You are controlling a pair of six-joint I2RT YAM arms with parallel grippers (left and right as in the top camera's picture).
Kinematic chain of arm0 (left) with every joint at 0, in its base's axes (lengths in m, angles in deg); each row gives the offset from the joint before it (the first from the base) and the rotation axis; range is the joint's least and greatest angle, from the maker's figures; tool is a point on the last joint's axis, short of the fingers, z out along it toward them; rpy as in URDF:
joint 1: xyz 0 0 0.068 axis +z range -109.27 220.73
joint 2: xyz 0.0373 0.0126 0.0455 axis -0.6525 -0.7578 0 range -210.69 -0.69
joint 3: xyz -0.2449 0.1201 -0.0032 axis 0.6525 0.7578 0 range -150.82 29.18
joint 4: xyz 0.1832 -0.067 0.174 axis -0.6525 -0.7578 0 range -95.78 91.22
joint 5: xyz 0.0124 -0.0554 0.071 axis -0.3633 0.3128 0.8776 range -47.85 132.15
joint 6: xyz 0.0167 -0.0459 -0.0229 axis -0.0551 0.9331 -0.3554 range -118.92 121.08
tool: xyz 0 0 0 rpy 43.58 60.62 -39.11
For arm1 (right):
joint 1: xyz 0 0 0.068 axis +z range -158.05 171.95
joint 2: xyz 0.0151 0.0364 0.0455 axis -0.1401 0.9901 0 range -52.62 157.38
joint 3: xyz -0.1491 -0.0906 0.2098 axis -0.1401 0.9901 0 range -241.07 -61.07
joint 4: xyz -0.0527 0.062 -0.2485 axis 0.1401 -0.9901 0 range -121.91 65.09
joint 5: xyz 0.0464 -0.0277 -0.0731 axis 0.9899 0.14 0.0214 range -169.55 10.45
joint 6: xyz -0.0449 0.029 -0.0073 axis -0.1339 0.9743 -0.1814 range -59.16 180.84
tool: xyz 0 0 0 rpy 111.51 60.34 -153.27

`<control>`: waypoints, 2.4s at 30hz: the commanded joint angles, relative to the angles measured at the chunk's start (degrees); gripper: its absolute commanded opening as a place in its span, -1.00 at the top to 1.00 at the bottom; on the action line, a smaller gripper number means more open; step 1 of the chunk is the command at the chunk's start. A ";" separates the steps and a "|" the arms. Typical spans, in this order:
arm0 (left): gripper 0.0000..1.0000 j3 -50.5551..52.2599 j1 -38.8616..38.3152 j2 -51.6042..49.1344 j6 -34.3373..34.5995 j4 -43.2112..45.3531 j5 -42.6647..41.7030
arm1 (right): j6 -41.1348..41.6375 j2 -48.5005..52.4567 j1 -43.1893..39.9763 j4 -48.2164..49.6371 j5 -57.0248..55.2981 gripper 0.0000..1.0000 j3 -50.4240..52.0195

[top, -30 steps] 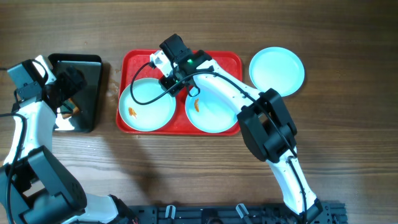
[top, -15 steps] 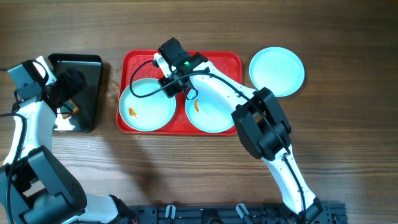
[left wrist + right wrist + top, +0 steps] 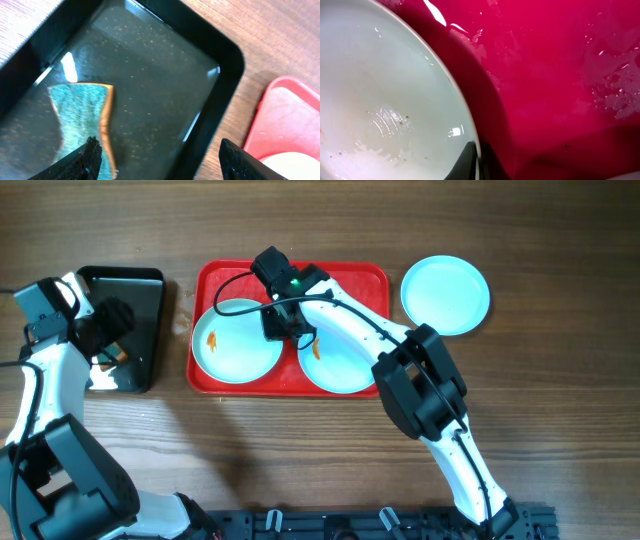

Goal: Clean dirty plates on tray and stack at the side
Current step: 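Rinse the sponge in the black tray water with the left gripper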

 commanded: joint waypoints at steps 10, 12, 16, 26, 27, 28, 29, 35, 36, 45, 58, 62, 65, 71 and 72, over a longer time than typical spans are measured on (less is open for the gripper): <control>-0.06 -0.11 1.20 -13.44 2.75 5.88 14.64 | -2.78 3.32 -0.46 -1.40 -5.01 0.91 2.08; 0.17 -0.11 1.66 -13.46 3.37 5.90 14.71 | -2.75 3.32 -0.46 -1.40 -5.01 0.91 2.08; 0.86 -0.11 1.70 -12.94 3.32 5.62 18.73 | -2.64 3.32 -0.46 -1.38 -5.01 0.91 2.08; -0.54 -0.11 1.60 -6.88 3.37 5.44 14.36 | -2.67 3.32 -0.46 -1.51 -4.83 0.91 2.08; -0.54 -0.11 1.60 -6.93 3.34 5.42 14.38 | -2.64 3.32 -0.46 -1.44 -4.81 0.91 2.08; -0.53 -0.11 1.60 -7.19 3.34 5.40 14.36 | -2.67 3.32 -0.46 -1.40 -4.81 0.91 2.08; -0.52 -0.11 1.60 -7.56 3.34 5.18 14.36 | -2.67 3.32 -0.46 -1.40 -4.81 0.91 2.08; -0.39 -0.09 1.66 -10.62 3.32 4.68 17.68 | -2.67 3.32 -0.46 -1.44 -4.81 0.91 2.08; -0.32 -0.11 1.66 -10.62 3.19 4.57 18.51 | -2.67 3.32 -0.46 -1.55 -4.79 0.91 2.08; -0.11 -0.11 5.31 -12.02 3.15 5.25 18.45 | -2.64 3.32 -0.46 -1.40 -4.79 0.92 2.08; 0.20 -0.11 5.29 -12.35 2.89 6.97 10.03 | -2.69 3.32 -0.46 -1.49 -4.57 0.91 2.08; 0.92 -0.11 5.29 -11.43 2.93 5.84 10.08 | -2.64 3.32 -0.46 -1.38 -4.59 0.91 2.08; 0.92 -0.11 5.22 -7.08 2.97 3.98 9.75 | -2.64 3.32 -0.79 -1.55 -4.59 0.92 2.08; 0.92 -0.11 4.02 6.54 5.40 6.58 -12.33 | -2.67 3.32 -0.81 -2.19 -4.59 0.91 2.08; 0.92 -0.11 3.65 7.69 5.95 6.91 -12.20 | -2.67 3.32 -0.87 -2.32 -4.59 0.91 2.08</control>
